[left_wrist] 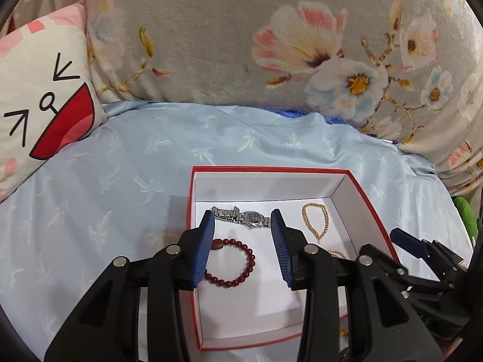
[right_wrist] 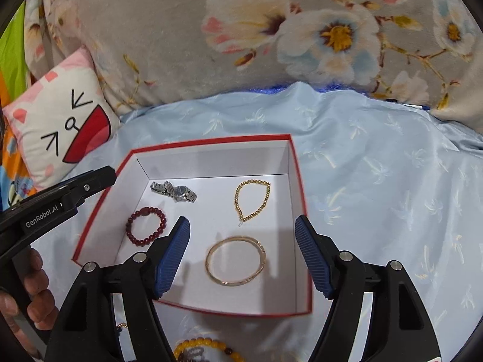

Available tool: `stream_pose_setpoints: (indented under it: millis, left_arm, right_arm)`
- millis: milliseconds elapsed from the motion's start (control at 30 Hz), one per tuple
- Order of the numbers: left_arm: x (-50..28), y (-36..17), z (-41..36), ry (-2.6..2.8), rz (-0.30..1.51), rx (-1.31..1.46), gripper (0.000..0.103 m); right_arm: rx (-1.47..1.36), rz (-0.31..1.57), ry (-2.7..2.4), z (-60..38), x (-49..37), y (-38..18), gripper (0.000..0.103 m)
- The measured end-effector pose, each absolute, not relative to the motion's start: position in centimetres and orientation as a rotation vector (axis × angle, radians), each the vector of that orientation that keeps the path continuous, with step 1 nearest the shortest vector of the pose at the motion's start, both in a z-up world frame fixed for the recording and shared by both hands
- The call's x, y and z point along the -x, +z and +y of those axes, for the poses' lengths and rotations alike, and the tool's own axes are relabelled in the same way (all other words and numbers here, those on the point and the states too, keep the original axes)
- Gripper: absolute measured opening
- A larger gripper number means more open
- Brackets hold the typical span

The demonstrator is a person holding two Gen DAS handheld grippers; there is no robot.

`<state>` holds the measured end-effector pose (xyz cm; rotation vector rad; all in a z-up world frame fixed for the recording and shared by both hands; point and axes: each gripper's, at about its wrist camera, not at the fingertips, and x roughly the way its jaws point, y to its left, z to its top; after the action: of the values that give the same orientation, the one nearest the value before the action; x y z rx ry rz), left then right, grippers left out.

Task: Organize jewelry
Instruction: 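Lower both bracelets into the red box and open both tools, then grasp the dark bead bracelet with the left tool while the right tool grasps the purple beaded bracelet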

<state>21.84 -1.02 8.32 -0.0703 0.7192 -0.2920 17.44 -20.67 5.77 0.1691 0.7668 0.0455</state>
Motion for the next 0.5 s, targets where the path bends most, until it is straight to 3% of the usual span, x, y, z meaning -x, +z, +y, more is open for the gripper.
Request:
stream_pose_setpoints:
  millis: [500]
  left_arm:
    - [-11.7, 6.5, 2.0, -0.281, 0.773, 0.078, 0.038]
  right_arm:
    - [-0.227, 0.762, 0.042, -22.1, -6.4, 6.1, 0.069]
